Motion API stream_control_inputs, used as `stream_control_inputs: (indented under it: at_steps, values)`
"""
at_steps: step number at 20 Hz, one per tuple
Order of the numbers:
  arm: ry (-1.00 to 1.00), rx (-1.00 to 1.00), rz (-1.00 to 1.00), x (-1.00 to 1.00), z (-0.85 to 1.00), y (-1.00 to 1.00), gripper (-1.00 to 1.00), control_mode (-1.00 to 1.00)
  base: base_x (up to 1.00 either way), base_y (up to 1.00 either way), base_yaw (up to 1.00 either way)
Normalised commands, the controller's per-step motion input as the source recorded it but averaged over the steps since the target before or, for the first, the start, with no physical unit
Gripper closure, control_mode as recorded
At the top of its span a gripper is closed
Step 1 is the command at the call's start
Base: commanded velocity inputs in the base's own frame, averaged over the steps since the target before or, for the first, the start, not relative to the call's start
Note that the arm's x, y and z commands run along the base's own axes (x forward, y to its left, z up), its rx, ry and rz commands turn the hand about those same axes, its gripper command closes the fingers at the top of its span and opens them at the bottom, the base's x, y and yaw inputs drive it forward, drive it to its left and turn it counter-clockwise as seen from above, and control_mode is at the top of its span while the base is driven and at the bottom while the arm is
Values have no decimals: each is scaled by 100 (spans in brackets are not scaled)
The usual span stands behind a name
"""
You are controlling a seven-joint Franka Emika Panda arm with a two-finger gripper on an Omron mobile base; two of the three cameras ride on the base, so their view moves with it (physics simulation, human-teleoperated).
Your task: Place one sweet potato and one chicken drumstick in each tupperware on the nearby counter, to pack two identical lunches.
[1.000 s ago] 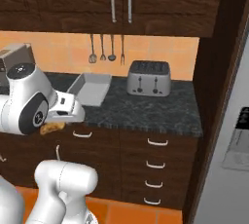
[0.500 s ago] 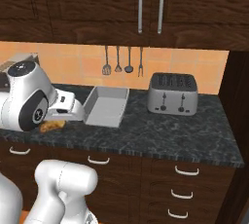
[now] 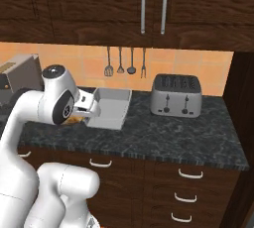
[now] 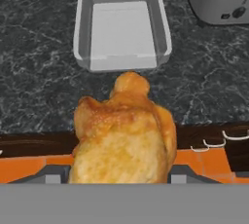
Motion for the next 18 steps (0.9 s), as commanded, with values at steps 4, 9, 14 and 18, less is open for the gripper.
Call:
stream_control_inputs:
  at_steps: [4, 9, 14, 18]
  values:
    - [0, 2, 0, 100, -33, 1, 100, -100, 0, 0, 0]
    - [-9, 0, 0, 100, -56, 2, 100, -100, 0, 0, 0]
    - [-1, 3, 2, 100, -10, -7, 100, -100, 0, 0, 0]
    - [0, 0, 0, 99, 0, 0, 100, -100, 0, 0, 0]
